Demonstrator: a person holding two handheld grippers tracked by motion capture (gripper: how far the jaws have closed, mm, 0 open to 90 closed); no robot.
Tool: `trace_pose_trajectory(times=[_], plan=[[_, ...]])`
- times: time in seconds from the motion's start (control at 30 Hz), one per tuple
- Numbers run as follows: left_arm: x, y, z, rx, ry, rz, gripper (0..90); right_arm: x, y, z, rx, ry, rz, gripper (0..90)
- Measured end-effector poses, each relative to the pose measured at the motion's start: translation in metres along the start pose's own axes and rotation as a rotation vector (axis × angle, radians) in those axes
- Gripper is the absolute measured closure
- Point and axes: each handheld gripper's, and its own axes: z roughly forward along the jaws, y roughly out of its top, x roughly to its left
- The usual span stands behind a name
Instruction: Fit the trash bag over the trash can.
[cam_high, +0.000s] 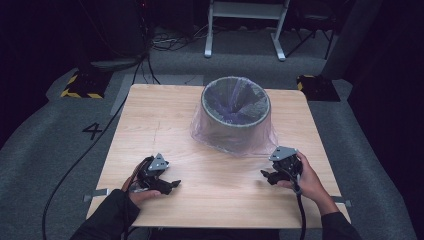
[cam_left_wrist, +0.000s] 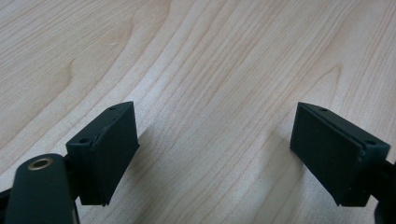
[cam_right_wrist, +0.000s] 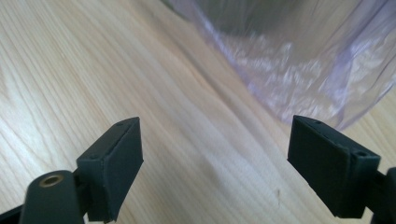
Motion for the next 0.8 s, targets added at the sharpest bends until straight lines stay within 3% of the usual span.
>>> trace_pose_trajectory(times=[0.13, 0.37, 0.5, 0.8], plan=[[0.000, 0.000, 0.000, 0.000, 0.000, 0.000, 14.5, 0.005, -0.011, 0.002, -0.001, 0.000, 0.010, 17.7], [0.000, 0.000, 0.000, 0.000, 0.000, 0.000, 14.5, 0.013, -0.033, 0.005, -0.043, 0.027, 0.072, 18.5], [0.000, 0.000, 0.000, 0.000, 0.000, 0.000, 14.4, 0.013, -0.046, 0.002, -0.088, 0.051, 0.147, 18.0], [-0.001, 0.000, 0.000, 0.001, 0.005, -0.003, 14.4, 0.015, -0.084, -0.012, -0.163, 0.050, 0.322, 16.1]])
